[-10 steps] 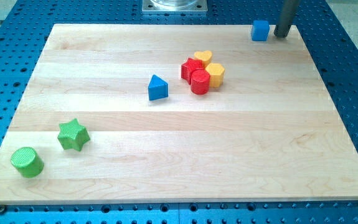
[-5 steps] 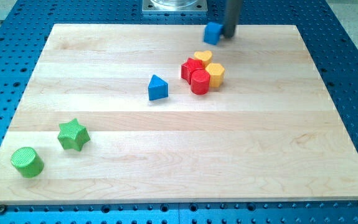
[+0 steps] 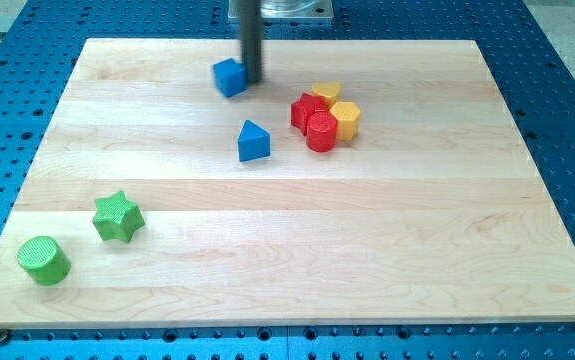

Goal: Slide the blue cube to the top right of the green circle

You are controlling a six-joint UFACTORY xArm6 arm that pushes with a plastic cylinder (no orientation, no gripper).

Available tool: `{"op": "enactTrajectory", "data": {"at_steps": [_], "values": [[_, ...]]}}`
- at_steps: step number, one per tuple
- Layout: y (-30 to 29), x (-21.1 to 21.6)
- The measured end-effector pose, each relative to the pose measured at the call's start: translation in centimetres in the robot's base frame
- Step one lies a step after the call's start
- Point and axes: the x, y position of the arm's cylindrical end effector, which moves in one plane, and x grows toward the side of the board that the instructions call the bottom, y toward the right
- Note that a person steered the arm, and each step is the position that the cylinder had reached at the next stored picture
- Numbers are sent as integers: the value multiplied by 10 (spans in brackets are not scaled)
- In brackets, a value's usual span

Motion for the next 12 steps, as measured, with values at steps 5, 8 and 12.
{"op": "enactTrajectory", "data": {"at_steps": [5,8,12], "values": [[-66,47],[24,15],[-23,54]]}}
